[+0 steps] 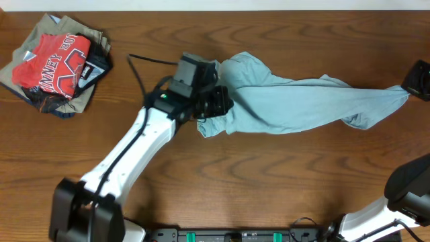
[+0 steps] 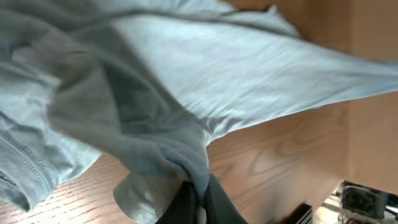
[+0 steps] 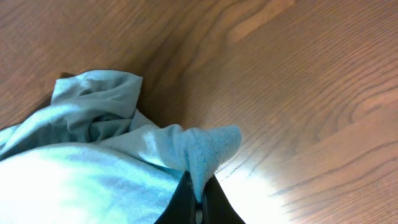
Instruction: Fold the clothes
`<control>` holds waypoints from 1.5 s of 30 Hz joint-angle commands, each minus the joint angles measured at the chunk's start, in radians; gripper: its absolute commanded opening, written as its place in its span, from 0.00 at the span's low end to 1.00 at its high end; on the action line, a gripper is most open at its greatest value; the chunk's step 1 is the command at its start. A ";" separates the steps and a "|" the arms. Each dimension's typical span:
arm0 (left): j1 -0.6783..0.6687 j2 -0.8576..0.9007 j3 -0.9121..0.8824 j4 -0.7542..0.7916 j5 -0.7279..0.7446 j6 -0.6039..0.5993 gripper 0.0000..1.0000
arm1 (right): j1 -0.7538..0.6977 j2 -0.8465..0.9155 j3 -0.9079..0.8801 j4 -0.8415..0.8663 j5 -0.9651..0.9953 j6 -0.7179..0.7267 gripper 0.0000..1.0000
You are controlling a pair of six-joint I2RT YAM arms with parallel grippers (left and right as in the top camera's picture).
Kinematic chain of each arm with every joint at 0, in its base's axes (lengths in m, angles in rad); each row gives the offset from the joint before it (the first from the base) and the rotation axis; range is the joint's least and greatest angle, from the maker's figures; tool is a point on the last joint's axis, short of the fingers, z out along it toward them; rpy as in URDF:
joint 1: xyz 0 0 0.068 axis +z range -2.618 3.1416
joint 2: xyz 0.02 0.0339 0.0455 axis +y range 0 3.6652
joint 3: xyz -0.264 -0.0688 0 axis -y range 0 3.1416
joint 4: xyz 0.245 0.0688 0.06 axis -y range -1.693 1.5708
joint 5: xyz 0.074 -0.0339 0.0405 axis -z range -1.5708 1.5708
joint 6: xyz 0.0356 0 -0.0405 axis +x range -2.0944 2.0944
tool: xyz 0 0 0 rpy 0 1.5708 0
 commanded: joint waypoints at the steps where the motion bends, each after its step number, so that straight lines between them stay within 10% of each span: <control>1: -0.002 0.022 0.006 -0.002 0.008 0.021 0.06 | -0.008 -0.005 0.015 0.002 0.015 0.005 0.01; 20: -0.021 0.031 0.005 -0.085 -0.009 0.051 0.27 | -0.008 -0.005 0.015 0.006 0.047 0.006 0.01; 31: -0.022 0.054 0.005 -0.117 -0.372 0.111 0.50 | -0.008 -0.005 0.015 0.005 0.047 0.010 0.01; 45: -0.023 0.254 0.005 0.089 -0.288 0.152 0.55 | -0.008 -0.005 0.015 0.005 0.047 0.010 0.01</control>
